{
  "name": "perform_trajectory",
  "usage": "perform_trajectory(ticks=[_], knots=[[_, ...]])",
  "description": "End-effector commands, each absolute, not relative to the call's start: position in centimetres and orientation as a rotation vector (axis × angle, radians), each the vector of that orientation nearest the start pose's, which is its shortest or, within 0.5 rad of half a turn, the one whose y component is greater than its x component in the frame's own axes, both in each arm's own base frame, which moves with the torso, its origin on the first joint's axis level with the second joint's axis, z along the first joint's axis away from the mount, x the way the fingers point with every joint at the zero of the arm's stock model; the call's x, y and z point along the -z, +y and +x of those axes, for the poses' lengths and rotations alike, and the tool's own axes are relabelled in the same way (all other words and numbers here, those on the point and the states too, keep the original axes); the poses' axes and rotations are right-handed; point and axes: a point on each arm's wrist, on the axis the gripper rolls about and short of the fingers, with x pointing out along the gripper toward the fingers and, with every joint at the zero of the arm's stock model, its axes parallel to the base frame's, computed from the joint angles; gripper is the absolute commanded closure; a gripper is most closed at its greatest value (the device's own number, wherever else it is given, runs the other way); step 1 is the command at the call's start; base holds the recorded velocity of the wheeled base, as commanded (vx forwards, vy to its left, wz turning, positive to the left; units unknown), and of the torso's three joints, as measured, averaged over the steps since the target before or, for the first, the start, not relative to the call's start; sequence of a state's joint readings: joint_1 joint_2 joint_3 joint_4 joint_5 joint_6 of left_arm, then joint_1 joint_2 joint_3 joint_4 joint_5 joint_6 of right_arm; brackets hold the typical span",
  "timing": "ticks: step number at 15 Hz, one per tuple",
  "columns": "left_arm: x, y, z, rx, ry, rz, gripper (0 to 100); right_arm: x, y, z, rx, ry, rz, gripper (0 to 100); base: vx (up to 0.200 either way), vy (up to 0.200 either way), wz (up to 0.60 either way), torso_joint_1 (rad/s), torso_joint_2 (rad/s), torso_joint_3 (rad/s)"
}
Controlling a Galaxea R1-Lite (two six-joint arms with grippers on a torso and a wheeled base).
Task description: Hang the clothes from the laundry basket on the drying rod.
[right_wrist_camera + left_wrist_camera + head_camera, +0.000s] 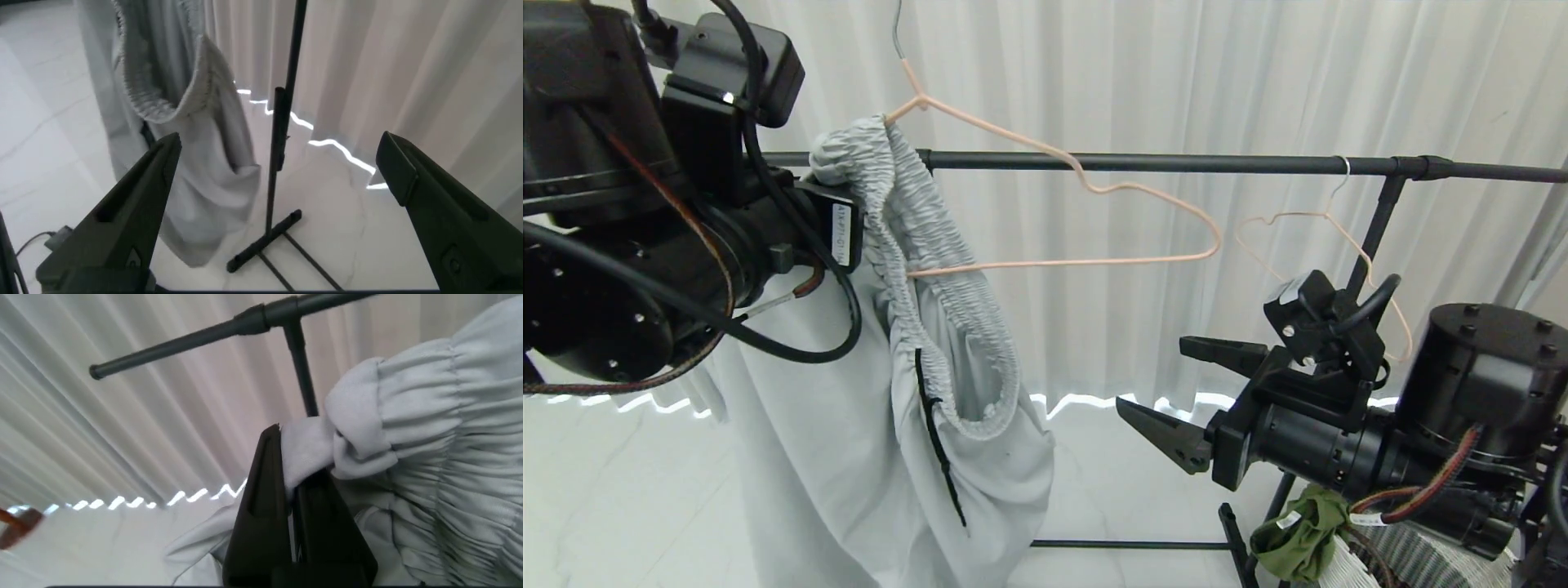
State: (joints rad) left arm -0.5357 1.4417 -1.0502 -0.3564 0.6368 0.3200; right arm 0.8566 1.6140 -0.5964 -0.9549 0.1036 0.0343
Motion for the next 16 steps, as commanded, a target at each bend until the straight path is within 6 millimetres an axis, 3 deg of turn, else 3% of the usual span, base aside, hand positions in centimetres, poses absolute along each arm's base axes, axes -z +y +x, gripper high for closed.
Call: perform_trajectory(ticks=[1,4,7,11,16], knots=[[-29.8,-12.2,23.2,-0.097,0.046,0.319,100,-17.8,21.8,17.9,-0.972,0.101,0.007,0,0.0,0.0,0.0,0.0,0.0,0.0],[-30.0,-12.3,23.3,-0.109,0.041,0.295,100,-17.5,25.9,18.0,-0.944,0.11,0.043,0,0.0,0.0,0.0,0.0,0.0,0.0],[-30.0,-13.0,22.7,-0.099,0.037,0.294,100,-18.2,28.4,19.3,-0.945,0.083,0.1,0,0.0,0.0,0.0,0.0,0.0,0.0],[-30.0,-14.0,22.0,-0.068,0.033,0.295,100,-16.1,30.3,19.2,-0.954,0.152,0.101,0,0.0,0.0,0.0,0.0,0.0,0.0],[-30.2,-14.1,21.5,-0.071,0.027,0.291,100,-15.7,30.5,19.8,-0.924,0.155,0.104,0,0.0,0.0,0.0,0.0,0.0,0.0]])
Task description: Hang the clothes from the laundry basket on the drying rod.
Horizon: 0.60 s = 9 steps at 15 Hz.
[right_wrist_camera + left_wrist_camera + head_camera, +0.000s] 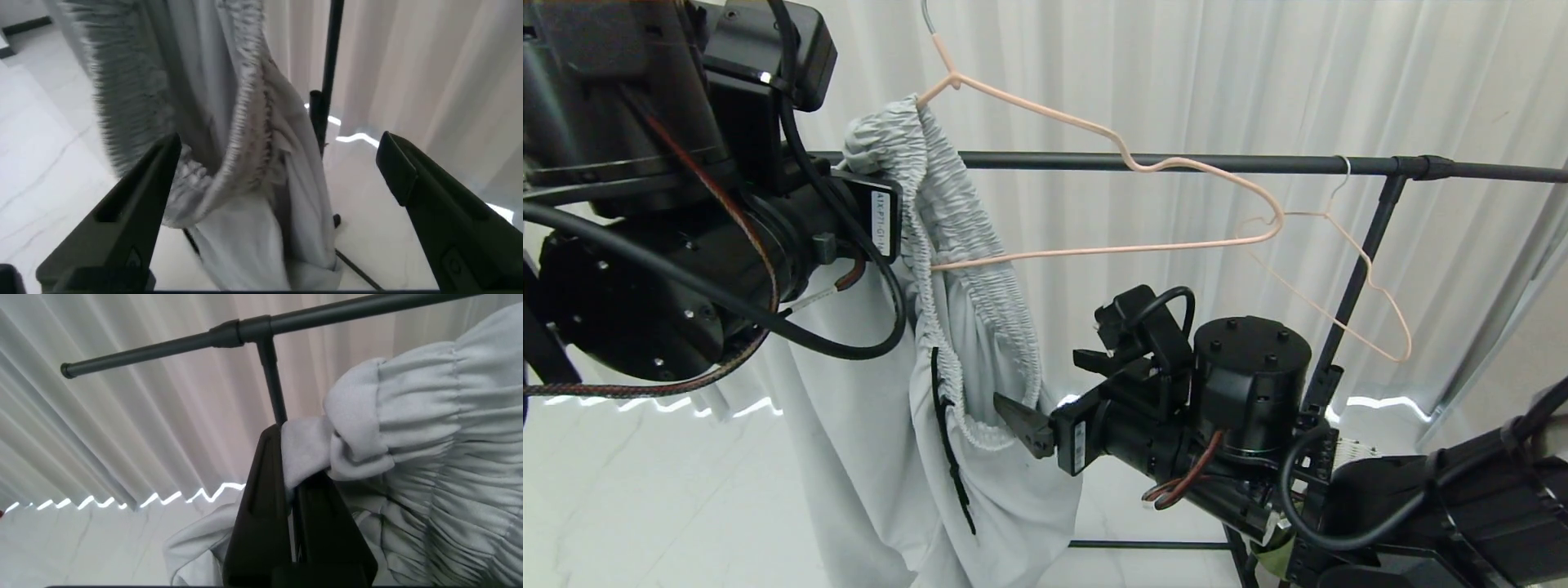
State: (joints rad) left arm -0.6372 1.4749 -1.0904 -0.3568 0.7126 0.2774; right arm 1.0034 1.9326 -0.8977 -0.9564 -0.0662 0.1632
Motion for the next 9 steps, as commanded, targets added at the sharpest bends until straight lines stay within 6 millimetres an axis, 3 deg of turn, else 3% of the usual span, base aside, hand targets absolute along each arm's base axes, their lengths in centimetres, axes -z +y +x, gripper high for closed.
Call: perform_trajectory(ticks=[1,2,3,9], knots=[[-30.2,-14.0,21.2,-0.071,0.027,0.291,100,-15.7,30.4,19.8,-0.918,0.158,0.103,0,0.0,0.0,0.0,0.0,0.0,0.0],[-30.2,-14.0,21.2,-0.071,0.026,0.29,100,-15.6,30.3,19.9,-0.901,0.156,0.104,0,0.0,0.0,0.0,0.0,0.0,0.0],[-30.3,-13.9,21.0,-0.071,0.023,0.288,100,-15.6,30.3,19.9,-0.893,0.157,0.103,100,0.0,0.0,0.0,0.0,0.0,0.0],[-29.1,-13.3,20.4,-0.069,0.052,0.317,100,-16.2,29.5,20.4,-0.832,0.158,0.149,100,0.0,0.0,0.0,0.0,0.0,0.0]])
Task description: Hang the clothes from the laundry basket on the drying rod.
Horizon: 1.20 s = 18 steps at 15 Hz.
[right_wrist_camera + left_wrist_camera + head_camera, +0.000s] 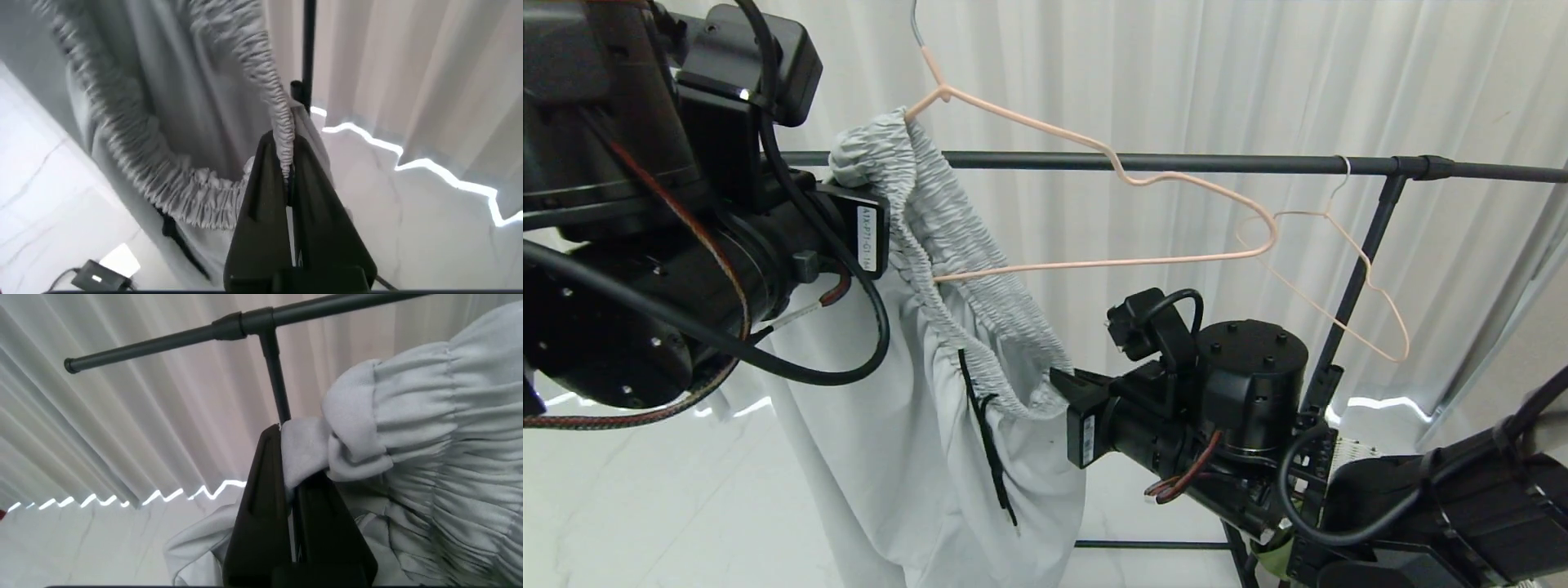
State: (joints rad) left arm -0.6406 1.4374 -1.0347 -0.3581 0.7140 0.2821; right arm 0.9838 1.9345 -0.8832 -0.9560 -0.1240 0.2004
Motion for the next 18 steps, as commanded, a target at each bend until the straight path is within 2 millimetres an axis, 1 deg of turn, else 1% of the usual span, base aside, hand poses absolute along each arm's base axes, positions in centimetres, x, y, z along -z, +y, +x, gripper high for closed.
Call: perform_trajectory(ticks=[1,3,4,5,7,9,12,15,18], knots=[[-28.9,-13.2,20.4,-0.071,0.059,0.322,100,-16.6,28.9,20.9,-0.795,0.145,0.158,100,0.0,0.0,0.0,0.0,0.0,0.0],[-28.9,-12.6,20.6,-0.095,0.062,0.322,100,-18.0,27.0,21.9,-0.74,0.104,0.182,100,0.0,0.0,0.0,0.0,0.0,0.0],[-28.9,-12.5,20.6,-0.1,0.061,0.321,100,-18.6,26.4,22.1,-0.729,0.088,0.191,100,0.0,0.0,0.0,0.0,0.0,0.0],[-28.9,-12.2,20.8,-0.111,0.063,0.32,100,-19.8,25.4,22.4,-0.707,0.054,0.209,100,0.0,0.0,0.0,0.0,0.0,0.0],[-28.9,-11.9,21.0,-0.129,0.067,0.322,100,-20.6,24.2,22.9,-0.677,0.03,0.22,100,0.0,0.0,0.0,0.0,0.0,0.0],[-28.7,-11.3,21.2,-0.15,0.077,0.344,100,-20.9,23.2,23.6,-0.643,0.018,0.225,100,0.0,0.0,0.0,0.0,0.0,0.0],[-27.9,-10.6,21.2,-0.178,0.074,0.417,100,-21.0,22.4,24.3,-0.612,0.011,0.226,100,0.0,0.0,0.0,0.0,0.0,0.0],[-27.3,-9.3,21.9,-0.25,0.038,0.515,100,-21.0,22.2,24.4,-0.606,0.009,0.226,100,0.0,0.0,0.0,0.0,0.0,0.0],[-26.2,-8.9,22.9,-0.291,0.018,0.556,100,-21.0,22.2,24.4,-0.611,0.01,0.226,100,0.0,0.0,0.0,0.0,0.0,0.0]])
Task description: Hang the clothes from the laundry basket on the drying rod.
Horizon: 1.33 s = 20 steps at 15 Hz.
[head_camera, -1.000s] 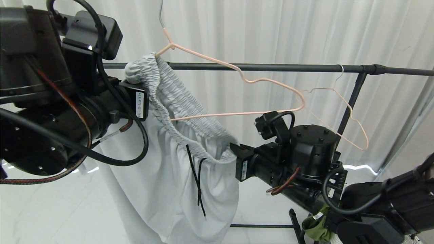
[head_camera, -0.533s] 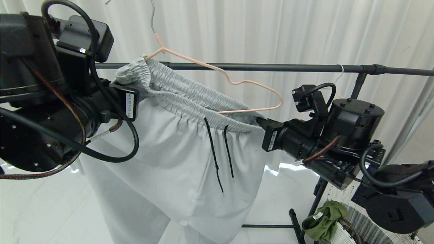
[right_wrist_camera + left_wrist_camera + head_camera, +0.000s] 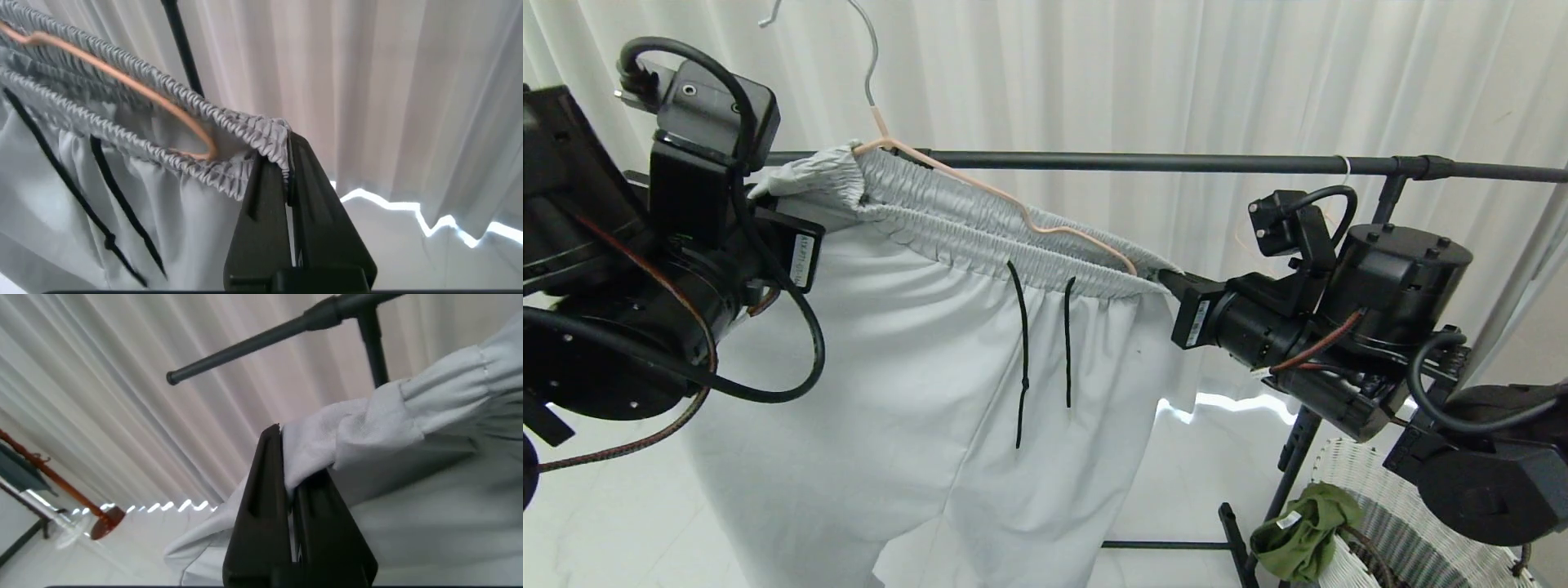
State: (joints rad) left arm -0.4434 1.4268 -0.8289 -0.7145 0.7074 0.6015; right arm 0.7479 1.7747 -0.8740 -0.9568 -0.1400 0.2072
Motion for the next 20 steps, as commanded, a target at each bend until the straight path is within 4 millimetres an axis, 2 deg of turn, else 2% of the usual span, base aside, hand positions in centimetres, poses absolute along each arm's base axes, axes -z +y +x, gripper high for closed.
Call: perform_trajectory(ticks=[1,4,7,9,10,14,16,18,20], knots=[[-25.9,-8.9,23.2,-0.293,0.021,0.568,100,-21.3,22.2,24.3,-0.613,0.002,0.228,100,0.0,0.0,0.0,0.0,0.0,0.0],[-24.9,-9.3,23.9,-0.28,0.046,0.592,100,-22.2,22.1,23.3,-0.674,-0.017,0.234,100,0.0,0.0,0.0,0.0,0.0,0.0],[-25.1,-9.9,24.9,-0.272,0.029,0.555,100,-20.8,22.0,20.3,-0.803,0.048,0.198,100,0.0,0.0,0.0,0.0,0.0,0.0],[-25.1,-10.0,25.0,-0.271,0.027,0.52,100,-20.3,21.5,19.5,-0.864,0.052,0.143,100,0.0,0.0,0.0,0.0,0.0,0.0],[-25.0,-10.0,25.0,-0.27,0.027,0.515,100,-20.4,21.4,19.5,-0.866,0.045,0.135,0,0.0,0.0,0.0,0.0,0.0,0.0],[-25.1,-10.3,24.9,-0.258,0.019,0.499,100,-20.7,21.2,19.3,-0.863,0.029,0.134,0,0.0,0.0,0.0,0.0,0.0,0.0],[-25.1,-11.1,24.5,-0.226,0.005,0.449,100,-21.4,20.9,19.0,-0.878,-0.003,0.136,0,0.0,0.0,0.0,0.0,0.0,0.0],[-24.8,-11.9,24.2,-0.194,0.003,0.429,100,-22.0,20.1,19.2,-0.908,-0.054,0.036,0,0.0,0.0,0.0,0.0,0.0,0.0],[-24.7,-12.5,24.1,-0.171,0.003,0.431,100,-24.2,19.1,19.3,-0.892,-0.037,-0.051,0,0.0,0.0,0.0,0.0,0.0,0.0]])
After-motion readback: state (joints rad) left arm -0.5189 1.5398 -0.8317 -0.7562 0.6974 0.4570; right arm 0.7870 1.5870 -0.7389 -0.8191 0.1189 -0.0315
